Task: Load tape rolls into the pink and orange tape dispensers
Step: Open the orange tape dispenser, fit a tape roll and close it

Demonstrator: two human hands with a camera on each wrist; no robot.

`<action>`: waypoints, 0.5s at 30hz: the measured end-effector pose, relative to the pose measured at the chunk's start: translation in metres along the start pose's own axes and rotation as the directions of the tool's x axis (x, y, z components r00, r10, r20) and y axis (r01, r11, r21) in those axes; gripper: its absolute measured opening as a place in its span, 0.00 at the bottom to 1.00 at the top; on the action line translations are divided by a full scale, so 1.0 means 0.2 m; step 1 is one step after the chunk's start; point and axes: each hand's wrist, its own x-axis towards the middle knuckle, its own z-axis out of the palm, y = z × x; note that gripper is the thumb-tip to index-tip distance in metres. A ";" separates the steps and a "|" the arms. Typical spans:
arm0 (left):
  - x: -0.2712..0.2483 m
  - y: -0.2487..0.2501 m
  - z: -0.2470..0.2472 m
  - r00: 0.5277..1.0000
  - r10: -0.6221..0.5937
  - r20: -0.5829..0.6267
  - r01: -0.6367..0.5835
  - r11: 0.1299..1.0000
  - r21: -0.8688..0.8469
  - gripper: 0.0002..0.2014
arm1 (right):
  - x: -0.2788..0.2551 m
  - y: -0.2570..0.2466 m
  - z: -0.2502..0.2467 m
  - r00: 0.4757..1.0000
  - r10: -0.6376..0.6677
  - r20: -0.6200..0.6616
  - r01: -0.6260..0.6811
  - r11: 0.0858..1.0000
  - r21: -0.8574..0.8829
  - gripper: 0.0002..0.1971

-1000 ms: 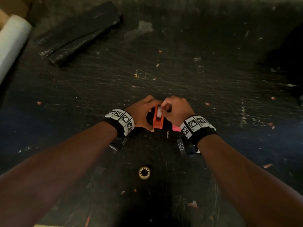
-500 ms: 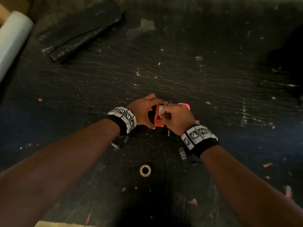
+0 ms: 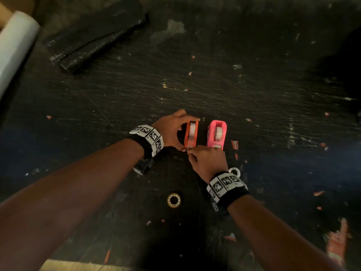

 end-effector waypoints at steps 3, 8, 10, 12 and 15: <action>0.00 0.00 0.00 1.000 -0.003 0.015 0.003 1.000 0.002 0.57 | -0.02 -0.02 0.01 0.999 0.029 0.031 -0.028 0.999 -0.035 0.11; 0.00 0.02 -0.02 0.999 -0.021 0.038 0.020 1.000 0.012 0.57 | -0.05 -0.02 0.00 0.980 0.197 -0.036 -0.197 0.980 0.027 0.14; -0.01 0.03 -0.02 0.999 -0.025 0.038 0.024 1.000 0.020 0.57 | -0.03 -0.03 -0.01 0.969 0.237 -0.063 -0.235 0.971 0.043 0.14; -0.01 0.03 -0.02 0.999 -0.024 0.037 0.024 0.999 0.022 0.57 | 0.01 -0.04 0.00 0.963 0.269 -0.020 -0.268 0.963 0.036 0.16; -0.02 0.04 -0.03 0.999 -0.025 0.035 0.025 0.999 0.022 0.57 | 0.06 -0.05 0.01 0.959 0.281 0.022 -0.281 0.960 0.011 0.17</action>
